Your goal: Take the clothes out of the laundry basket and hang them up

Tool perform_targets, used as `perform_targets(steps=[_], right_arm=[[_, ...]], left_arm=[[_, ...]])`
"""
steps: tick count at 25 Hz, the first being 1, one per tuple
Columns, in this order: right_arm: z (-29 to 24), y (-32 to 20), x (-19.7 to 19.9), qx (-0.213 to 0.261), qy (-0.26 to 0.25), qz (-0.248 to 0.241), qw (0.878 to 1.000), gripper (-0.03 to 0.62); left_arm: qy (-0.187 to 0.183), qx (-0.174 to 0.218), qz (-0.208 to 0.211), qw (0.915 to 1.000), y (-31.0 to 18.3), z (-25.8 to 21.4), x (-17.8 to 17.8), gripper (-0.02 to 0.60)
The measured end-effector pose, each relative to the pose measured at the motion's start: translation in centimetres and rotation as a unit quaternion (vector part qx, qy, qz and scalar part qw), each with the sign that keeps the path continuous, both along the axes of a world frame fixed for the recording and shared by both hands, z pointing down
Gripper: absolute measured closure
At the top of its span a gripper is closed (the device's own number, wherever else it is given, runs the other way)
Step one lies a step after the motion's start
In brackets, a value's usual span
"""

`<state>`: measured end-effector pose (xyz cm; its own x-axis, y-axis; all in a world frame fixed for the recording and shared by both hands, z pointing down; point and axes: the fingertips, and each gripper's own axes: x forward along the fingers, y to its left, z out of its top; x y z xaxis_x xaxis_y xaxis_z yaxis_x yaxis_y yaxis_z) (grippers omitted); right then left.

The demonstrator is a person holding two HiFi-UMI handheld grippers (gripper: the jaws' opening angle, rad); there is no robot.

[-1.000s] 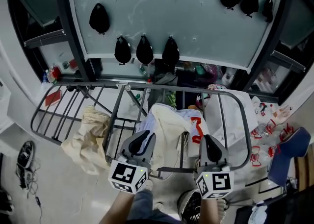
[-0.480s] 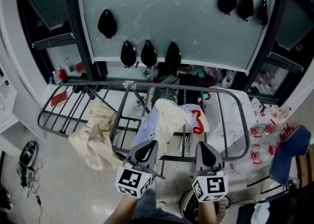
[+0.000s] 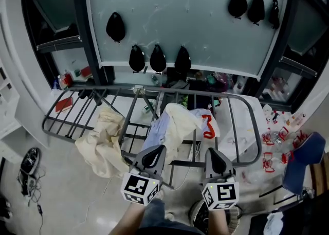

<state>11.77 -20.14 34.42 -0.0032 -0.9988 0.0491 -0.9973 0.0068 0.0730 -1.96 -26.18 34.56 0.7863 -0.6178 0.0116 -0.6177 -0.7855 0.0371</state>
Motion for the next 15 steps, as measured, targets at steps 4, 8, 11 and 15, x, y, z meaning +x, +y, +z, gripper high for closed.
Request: perform_targets(steps=[4,8,11,15], right_arm=[[-0.03,0.04,0.08,0.000,0.002,0.001,1.000,0.594],[0.26,0.04,-0.10,-0.003,0.001,-0.002,1.000,0.594],[0.40,-0.02,0.01,-0.006,0.000,-0.002,1.000,0.594],[0.51,-0.14,0.15,-0.007,-0.001,-0.002,1.000,0.592]], left_arm=[[0.004,0.000,-0.001,1.0000,0.00,-0.02,-0.16,0.561],[0.000,-0.001,0.001,1.0000,-0.05,0.36,-0.29,0.561],[0.000,-0.005,0.000,1.0000,-0.10,0.74,-0.25,0.561],[0.000,-0.003,0.000,1.0000,-0.27,0.53,-0.30,0.561]])
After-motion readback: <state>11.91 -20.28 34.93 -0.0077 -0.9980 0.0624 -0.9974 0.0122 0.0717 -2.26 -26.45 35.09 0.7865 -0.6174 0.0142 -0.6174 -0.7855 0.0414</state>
